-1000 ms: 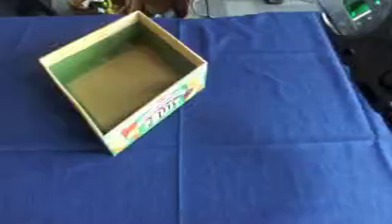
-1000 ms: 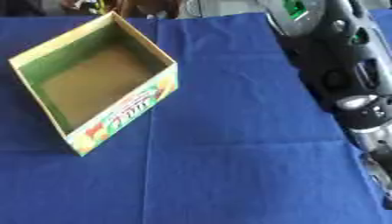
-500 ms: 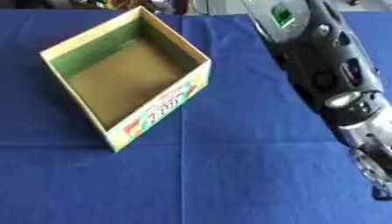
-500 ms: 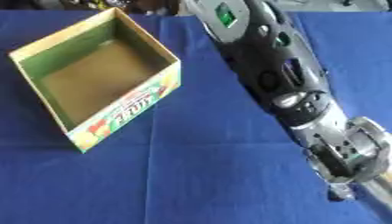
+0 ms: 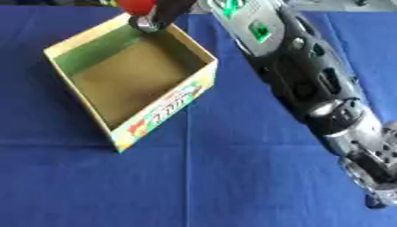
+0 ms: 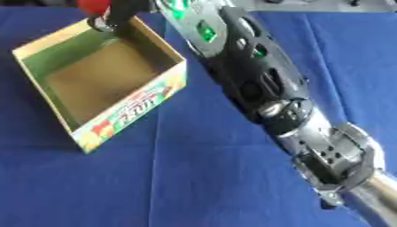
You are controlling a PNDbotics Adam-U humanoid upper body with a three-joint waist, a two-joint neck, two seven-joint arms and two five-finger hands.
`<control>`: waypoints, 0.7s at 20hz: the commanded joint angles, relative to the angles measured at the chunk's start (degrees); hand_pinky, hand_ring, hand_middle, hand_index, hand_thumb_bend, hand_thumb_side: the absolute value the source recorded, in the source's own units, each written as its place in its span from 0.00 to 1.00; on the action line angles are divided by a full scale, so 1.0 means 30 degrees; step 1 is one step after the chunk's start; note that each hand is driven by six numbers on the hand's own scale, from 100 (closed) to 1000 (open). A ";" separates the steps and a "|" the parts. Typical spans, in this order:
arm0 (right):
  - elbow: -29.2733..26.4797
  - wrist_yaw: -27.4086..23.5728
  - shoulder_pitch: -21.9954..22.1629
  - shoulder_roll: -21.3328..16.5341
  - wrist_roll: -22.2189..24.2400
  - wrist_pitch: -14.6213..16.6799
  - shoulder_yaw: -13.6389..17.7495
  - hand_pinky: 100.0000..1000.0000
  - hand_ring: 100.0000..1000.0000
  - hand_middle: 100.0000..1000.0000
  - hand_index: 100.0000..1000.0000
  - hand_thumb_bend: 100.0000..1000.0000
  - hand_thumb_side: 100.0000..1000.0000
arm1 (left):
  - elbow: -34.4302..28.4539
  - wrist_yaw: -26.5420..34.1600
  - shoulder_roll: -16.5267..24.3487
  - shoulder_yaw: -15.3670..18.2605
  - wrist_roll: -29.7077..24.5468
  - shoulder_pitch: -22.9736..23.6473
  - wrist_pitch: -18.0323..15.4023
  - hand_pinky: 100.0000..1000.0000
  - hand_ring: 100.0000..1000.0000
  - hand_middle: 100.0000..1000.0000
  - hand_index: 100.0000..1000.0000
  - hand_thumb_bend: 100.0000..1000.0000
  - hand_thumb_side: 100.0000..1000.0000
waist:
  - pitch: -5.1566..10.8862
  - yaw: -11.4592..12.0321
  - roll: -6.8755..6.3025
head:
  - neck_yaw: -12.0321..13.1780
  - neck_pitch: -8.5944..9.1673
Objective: Pick up objects on the table and place them in the box.
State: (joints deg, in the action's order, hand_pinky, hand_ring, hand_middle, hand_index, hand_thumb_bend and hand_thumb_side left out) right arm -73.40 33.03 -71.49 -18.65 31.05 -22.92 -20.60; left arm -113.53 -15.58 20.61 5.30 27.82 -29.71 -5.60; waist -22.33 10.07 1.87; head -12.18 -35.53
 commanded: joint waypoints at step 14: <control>0.2399 0.2050 0.0142 0.1640 0.0035 0.0420 -0.0649 0.14 0.49 0.49 0.52 0.00 0.17 | -0.0355 0.0166 0.0062 -0.0012 -0.0015 -0.0441 -0.0077 0.60 0.86 0.79 0.81 0.00 0.98 | 0.0237 0.0278 -0.0258 | 0.0161 0.0793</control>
State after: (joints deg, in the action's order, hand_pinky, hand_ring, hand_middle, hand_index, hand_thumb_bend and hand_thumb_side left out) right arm -66.30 37.29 -70.02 -13.93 31.25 -22.08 -22.57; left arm -113.53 -15.16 20.10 5.18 27.82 -30.23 -5.62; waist -22.73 10.72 1.50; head -11.49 -33.84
